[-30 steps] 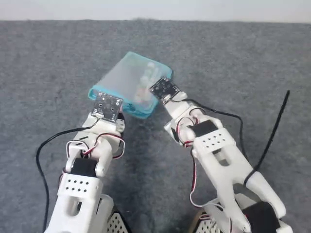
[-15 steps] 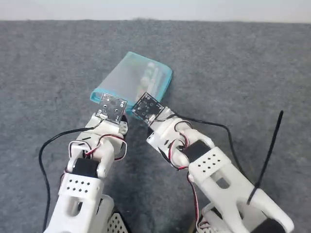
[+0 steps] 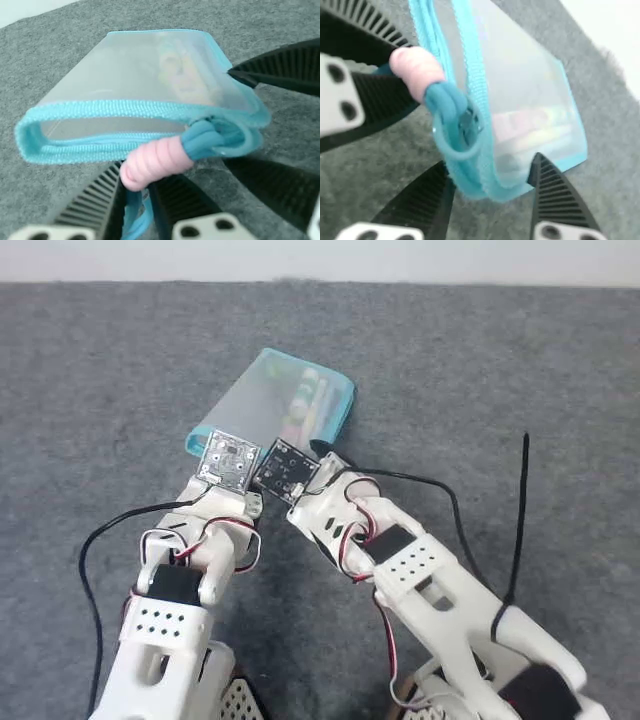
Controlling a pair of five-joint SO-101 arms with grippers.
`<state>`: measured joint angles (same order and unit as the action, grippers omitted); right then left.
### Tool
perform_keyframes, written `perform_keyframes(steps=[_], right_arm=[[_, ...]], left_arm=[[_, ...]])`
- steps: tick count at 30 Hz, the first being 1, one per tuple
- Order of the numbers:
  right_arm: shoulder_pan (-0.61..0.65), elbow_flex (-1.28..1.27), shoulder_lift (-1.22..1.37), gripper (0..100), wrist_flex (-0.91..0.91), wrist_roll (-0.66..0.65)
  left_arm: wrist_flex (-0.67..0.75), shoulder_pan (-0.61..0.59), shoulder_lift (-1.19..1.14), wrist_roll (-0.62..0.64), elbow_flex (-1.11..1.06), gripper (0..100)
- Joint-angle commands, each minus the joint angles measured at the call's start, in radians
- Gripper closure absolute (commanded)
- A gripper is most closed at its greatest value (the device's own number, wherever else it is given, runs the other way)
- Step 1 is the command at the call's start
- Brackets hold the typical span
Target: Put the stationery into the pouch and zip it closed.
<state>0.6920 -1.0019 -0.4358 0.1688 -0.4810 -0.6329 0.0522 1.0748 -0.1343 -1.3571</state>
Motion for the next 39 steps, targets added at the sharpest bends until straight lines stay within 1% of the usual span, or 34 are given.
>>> perform_keyframes(steps=[1, 3, 4, 5, 9, 11, 13, 16, 21, 27, 32, 39], right_arm=[[-0.021, 0.035, -0.001, 90.0, -0.051, -0.121], [-0.016, 0.034, 0.007, 98.3, -0.051, -0.167], [-0.016, 0.034, 0.010, 99.8, -0.054, -0.160], [-0.021, 0.034, 0.010, 98.1, -0.054, -0.149], [-0.059, 0.034, 0.007, 99.1, -0.024, -0.143], [-0.113, 0.034, 0.002, 99.2, 0.016, -0.127], [-0.177, 0.034, 0.002, 99.3, 0.045, -0.072], [-0.255, 0.034, 0.001, 99.3, 0.087, -0.037], [-0.326, 0.034, 0.001, 99.3, 0.137, -0.038], [-0.387, 0.034, 0.001, 99.3, 0.194, -0.068], [-0.509, 0.034, 0.001, 99.3, 0.232, -0.075], [-0.641, 0.034, 0.001, 99.3, 0.294, -0.147]], left_arm=[[-0.002, 0.003, 0.003, -0.017, 0.081, 99], [-0.002, 0.003, 0.002, -0.017, 0.081, 99], [-0.002, 0.005, 0.002, -0.017, 0.081, 99], [-0.002, 0.005, 0.002, -0.017, 0.079, 99], [-0.002, -0.002, 0.000, -0.017, 0.077, 99], [-0.002, -0.003, 0.003, -0.017, 0.077, 99], [-0.002, -0.005, 0.006, -0.017, 0.077, 99], [0.002, -0.049, 0.006, -0.015, 0.081, 99], [0.029, -0.121, 0.002, -0.015, 0.082, 99], [0.029, -0.129, 0.000, -0.015, 0.079, 99], [0.029, -0.157, 0.000, -0.015, 0.079, 99], [0.023, -0.150, 0.003, -0.015, 0.074, 99]])
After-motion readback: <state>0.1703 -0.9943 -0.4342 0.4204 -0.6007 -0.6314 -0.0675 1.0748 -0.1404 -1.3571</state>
